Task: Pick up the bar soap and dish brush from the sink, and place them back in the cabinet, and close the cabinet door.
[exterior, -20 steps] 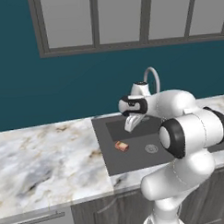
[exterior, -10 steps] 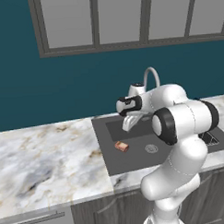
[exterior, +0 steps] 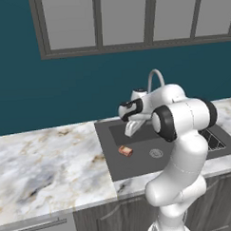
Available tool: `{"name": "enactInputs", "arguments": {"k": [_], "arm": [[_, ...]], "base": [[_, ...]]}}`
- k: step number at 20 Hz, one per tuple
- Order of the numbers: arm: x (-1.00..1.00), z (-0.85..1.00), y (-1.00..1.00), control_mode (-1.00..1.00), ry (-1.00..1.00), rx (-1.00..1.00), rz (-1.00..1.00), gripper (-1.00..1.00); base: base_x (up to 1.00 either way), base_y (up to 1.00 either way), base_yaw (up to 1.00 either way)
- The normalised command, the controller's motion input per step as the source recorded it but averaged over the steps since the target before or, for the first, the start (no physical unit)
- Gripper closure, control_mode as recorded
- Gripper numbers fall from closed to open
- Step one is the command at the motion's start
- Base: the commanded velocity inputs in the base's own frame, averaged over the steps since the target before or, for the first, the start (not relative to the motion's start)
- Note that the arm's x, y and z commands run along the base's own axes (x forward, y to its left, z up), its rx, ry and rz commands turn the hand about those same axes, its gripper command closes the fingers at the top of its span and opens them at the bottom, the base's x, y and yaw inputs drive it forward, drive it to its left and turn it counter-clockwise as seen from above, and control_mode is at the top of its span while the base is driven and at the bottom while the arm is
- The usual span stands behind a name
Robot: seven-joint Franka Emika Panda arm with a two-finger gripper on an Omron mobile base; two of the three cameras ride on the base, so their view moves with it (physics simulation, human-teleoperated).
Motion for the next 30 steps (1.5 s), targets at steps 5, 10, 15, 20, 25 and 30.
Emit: {"name": "enactInputs", "arguments": {"k": [5, 10, 15, 20, 25, 30], "arm": [[0.22, -0.37, 0.0, -1.0, 0.0, 0.0, 0.0, -1.0], [0.22, -0.37, 0.0, -1.0, 0.0, 0.0, 0.0, -1.0], [0.27, -0.34, 0.0, -1.0, 0.0, 0.0, 0.0, -1.0], [0.23, -0.37, 0.02, -1.0, 0.0, 0.0, 0.0, -1.0], [0.16, -0.32, 0.02, -1.0, 0.01, 0.0, 0.0, -1.0], [0.15, -0.3, 0.08, -1.0, 0.04, 0.0, 0.0, -1.0]], "base": [[0.0, 0.0, 0.0], [0.0, 0.0, 0.0], [0.0, 0.0, 0.0], [0.0, 0.0, 0.0], [0.0, 0.0, 0.0], [0.0, 0.0, 0.0]]}}
